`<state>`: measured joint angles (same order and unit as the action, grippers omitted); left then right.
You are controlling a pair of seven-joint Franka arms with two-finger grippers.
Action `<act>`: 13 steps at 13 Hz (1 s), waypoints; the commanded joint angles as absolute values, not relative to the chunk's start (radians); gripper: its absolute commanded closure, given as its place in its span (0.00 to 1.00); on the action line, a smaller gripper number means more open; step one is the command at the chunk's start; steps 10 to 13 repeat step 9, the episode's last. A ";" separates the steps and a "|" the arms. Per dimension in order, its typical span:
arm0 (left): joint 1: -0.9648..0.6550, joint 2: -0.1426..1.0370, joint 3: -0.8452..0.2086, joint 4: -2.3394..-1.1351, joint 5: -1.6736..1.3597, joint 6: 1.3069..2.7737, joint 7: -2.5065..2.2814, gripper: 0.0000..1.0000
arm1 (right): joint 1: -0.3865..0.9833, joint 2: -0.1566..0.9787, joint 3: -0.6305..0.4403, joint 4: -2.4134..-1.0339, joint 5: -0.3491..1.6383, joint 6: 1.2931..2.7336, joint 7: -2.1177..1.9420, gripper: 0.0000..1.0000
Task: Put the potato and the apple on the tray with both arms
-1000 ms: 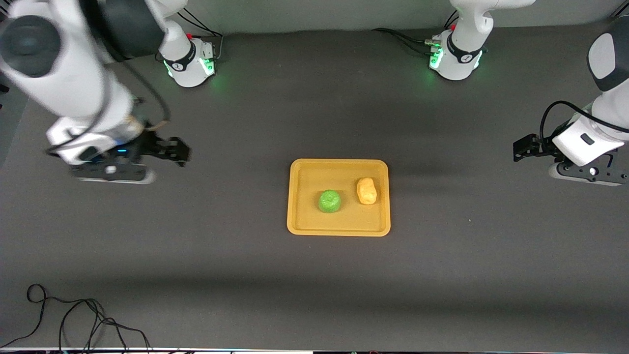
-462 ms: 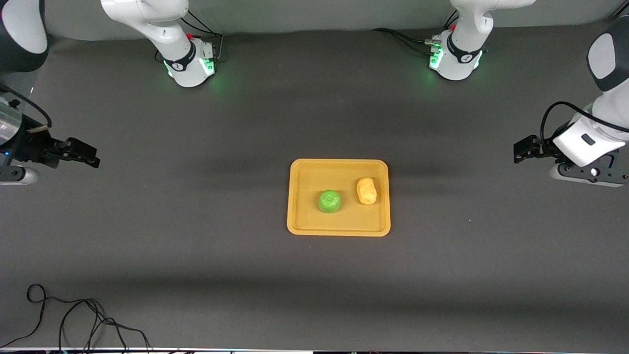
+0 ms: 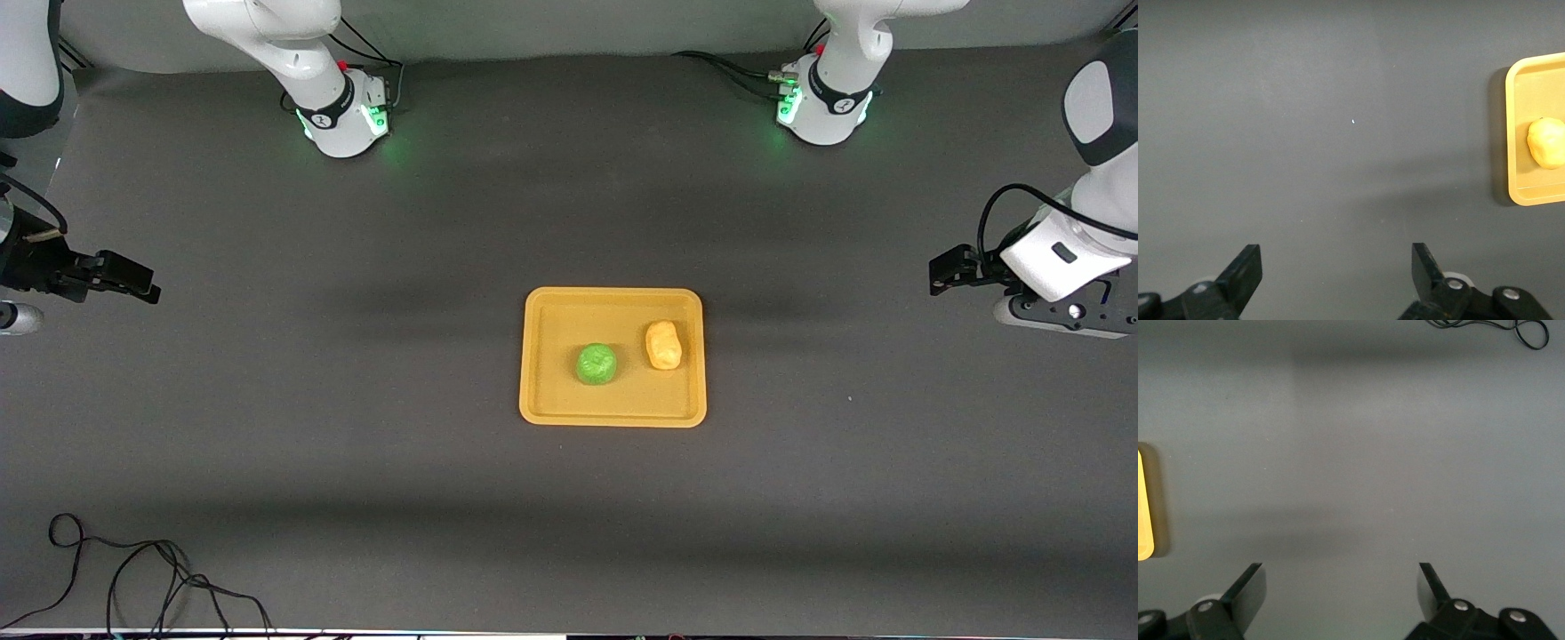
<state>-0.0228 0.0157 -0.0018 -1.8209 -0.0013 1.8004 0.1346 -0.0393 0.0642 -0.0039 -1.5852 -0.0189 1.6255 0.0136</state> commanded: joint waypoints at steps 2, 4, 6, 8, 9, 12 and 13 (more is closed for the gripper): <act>-0.021 0.051 -0.002 -1.753 -0.009 1.781 0.137 0.00 | -0.040 0.017 0.000 -1.629 -0.003 1.624 -0.005 0.00; -0.020 0.054 -0.002 -1.743 0.005 1.778 0.152 0.00 | -0.038 0.021 0.002 -1.621 -0.003 1.623 -0.005 0.00; -0.020 0.069 -0.002 -1.711 0.009 1.758 0.182 0.00 | -0.040 0.023 0.002 -1.621 -0.003 1.623 0.005 0.00; -0.015 0.074 0.002 -1.706 0.009 1.758 0.195 0.00 | -0.040 0.025 0.002 -1.621 0.002 1.623 0.011 0.00; -0.015 0.074 0.002 -1.706 0.009 1.761 0.193 0.00 | -0.040 0.025 0.002 -1.621 0.002 1.623 0.011 0.00; -0.015 0.074 0.002 -1.706 0.009 1.761 0.193 0.00 | -0.040 0.025 0.002 -1.621 0.002 1.623 0.011 0.00; -0.015 0.074 0.002 -1.706 0.009 1.761 0.193 0.00 | -0.040 0.025 0.002 -1.621 0.002 1.623 0.011 0.00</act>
